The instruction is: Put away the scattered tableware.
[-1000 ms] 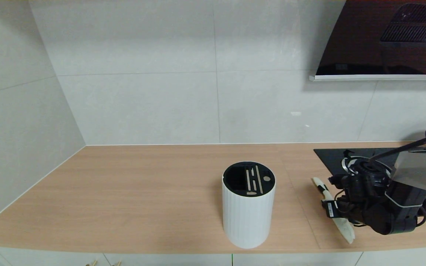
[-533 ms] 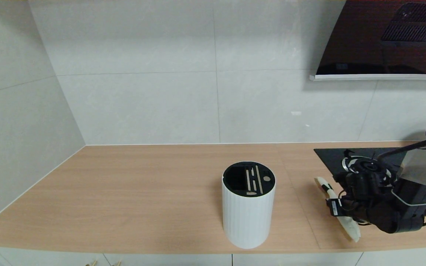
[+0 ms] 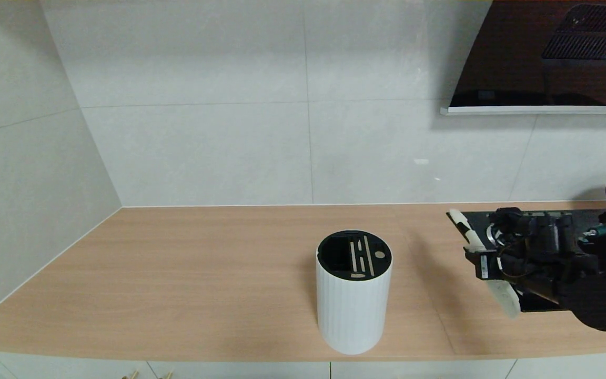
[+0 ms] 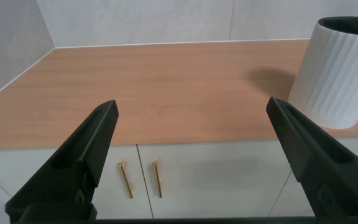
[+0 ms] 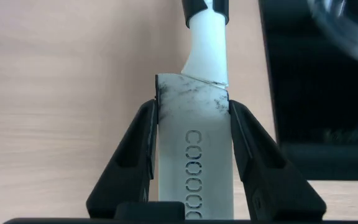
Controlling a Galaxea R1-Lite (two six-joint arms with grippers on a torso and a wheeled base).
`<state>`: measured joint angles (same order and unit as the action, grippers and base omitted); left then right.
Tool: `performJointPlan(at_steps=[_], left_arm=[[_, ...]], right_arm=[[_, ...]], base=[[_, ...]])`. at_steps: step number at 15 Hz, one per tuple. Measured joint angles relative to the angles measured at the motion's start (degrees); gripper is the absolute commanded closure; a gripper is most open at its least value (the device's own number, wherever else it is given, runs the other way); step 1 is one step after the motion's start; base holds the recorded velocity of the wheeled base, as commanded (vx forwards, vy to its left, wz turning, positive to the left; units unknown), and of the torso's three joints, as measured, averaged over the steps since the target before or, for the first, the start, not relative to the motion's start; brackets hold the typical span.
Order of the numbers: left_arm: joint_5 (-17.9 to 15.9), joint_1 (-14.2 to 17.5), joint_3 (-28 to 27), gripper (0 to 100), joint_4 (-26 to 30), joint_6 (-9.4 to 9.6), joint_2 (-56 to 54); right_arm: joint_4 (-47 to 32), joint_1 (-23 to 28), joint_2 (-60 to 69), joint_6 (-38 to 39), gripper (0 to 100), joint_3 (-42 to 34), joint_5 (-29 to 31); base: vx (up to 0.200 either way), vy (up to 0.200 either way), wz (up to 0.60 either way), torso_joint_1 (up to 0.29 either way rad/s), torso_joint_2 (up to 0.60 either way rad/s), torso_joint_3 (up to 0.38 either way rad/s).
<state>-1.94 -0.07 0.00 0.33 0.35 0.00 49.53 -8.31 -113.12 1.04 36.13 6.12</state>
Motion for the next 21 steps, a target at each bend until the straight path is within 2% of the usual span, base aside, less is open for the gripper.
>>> performJointPlan(at_steps=[5,9,12,14,17,19,20,21], left_arm=[[-0.05,-0.02,0.00,0,0.00,0.49,0.00],[-0.40,-0.02,0.00,0,-0.04,1.88,0.00],[-6.11,-0.06,-3.63,0,1.44,6.40,0.62],[-10.75,-0.09,-9.89,0,3.15,7.34,4.35],[-18.94,-0.15,-20.15,0,3.90,7.61,15.57],[-23.21,-0.89,-27.31,0,3.30,6.57,28.14],[-24.71,-2.38,-30.51,0,1.56,4.18,34.83],[-25.87,-4.80,-33.32,0,-1.58,0.33,41.51]], right_arm=[[-4.40,-6.79,14.12,0.00,100,-2.78,0.00],[-5.30,-8.39,21.38,-0.02,100,-3.43,0.04],[-8.53,-9.55,24.75,-0.04,100,-1.29,-0.32],[-10.61,-9.63,25.53,-0.06,100,1.95,-0.62],[-13.63,-10.36,25.27,-0.06,100,8.18,-1.11],[-14.80,-13.10,24.61,-0.02,100,12.31,-1.01],[-14.97,-14.48,24.50,-0.02,100,13.03,-0.77],[-15.10,-15.77,24.53,-0.02,100,13.36,-0.54]], base=[[0.000,0.000,0.00,0.000,0.00,0.000],[0.000,0.000,0.00,0.000,0.00,0.000],[0.000,0.000,0.00,0.000,0.00,0.000],[0.000,0.000,0.00,0.000,0.00,0.000],[0.000,0.000,0.00,0.000,0.00,0.000],[0.000,0.000,0.00,0.000,0.00,0.000],[0.000,0.000,0.00,0.000,0.00,0.000],[0.000,0.000,0.00,0.000,0.00,0.000]])
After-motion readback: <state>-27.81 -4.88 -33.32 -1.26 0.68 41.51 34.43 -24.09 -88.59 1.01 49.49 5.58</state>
